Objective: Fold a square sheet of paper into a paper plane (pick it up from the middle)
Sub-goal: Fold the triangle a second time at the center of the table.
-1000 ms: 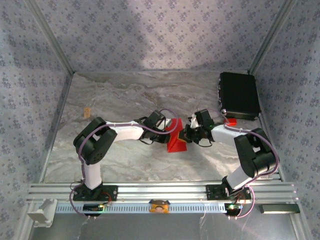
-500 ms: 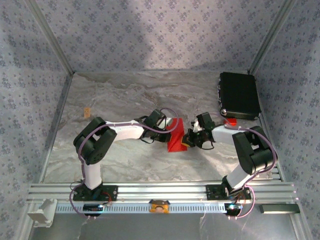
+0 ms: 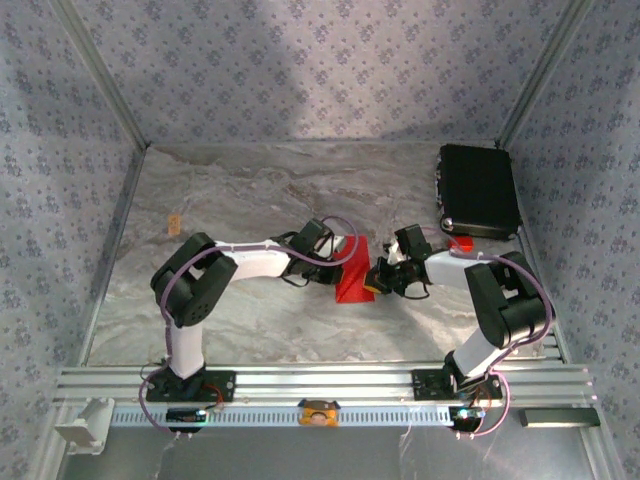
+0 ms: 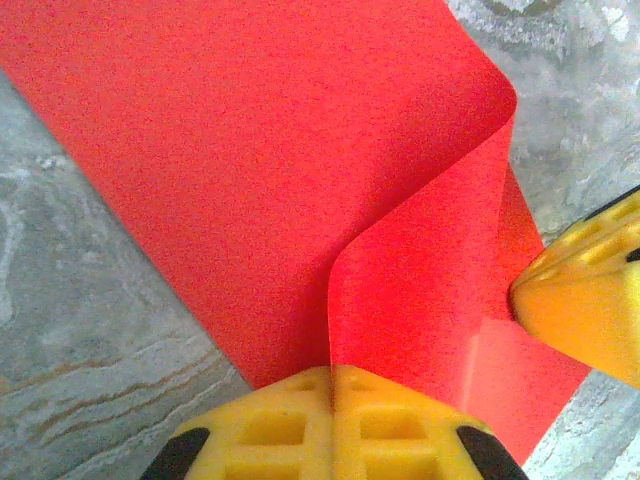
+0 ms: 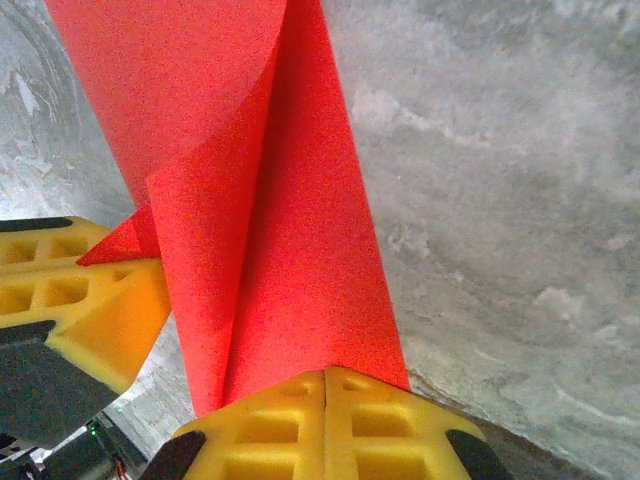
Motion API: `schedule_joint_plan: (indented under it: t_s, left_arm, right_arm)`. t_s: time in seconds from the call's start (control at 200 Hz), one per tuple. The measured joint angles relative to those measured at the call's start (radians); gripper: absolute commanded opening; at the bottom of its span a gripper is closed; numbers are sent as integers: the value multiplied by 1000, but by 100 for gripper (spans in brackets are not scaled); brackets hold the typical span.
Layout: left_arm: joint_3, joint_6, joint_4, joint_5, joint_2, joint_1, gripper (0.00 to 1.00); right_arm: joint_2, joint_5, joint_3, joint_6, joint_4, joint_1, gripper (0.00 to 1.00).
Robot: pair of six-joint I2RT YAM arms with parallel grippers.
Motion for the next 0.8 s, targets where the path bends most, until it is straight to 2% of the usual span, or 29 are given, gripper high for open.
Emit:
schedule_joint_plan:
  t_s: [0.445, 0.799]
  left_arm:
    - [0, 0, 4, 11, 3, 0, 5]
    - [0, 0, 8, 15, 5, 0, 5]
  right_arm:
    - [-39, -23, -3, 6, 49, 0, 0]
    - [-3, -56, 32, 65, 174, 79, 0]
